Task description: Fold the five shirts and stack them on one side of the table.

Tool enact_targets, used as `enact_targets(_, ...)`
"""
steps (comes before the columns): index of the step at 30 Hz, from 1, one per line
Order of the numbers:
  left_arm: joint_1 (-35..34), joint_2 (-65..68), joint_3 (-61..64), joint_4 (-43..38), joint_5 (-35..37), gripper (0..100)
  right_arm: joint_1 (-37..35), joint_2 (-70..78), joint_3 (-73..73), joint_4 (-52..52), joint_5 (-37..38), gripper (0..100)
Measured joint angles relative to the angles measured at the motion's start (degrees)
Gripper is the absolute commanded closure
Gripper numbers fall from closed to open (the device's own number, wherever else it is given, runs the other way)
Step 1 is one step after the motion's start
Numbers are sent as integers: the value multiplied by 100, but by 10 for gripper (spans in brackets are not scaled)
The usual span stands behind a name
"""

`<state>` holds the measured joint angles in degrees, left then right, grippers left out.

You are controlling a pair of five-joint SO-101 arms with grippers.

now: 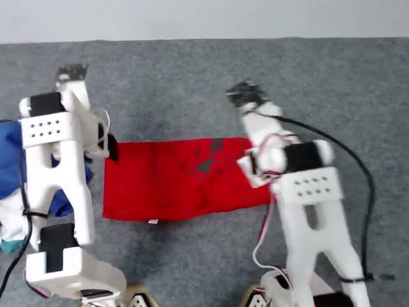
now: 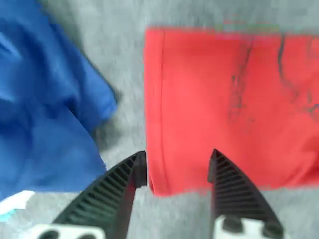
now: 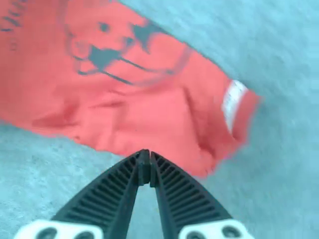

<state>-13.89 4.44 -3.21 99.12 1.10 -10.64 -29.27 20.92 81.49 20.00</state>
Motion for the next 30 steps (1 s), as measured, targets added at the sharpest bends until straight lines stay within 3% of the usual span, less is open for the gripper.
enact_targets(9,-290,440,413,-9,-862,710,1705,-519,0,624,0,987)
enact_targets(17,-308,1125,413,-9,-1521,707,2796,-818,0,1029,0,987)
enact_targets(30,-237,2585,413,-958,-1503,714,3182,-853,0,1046,0,987)
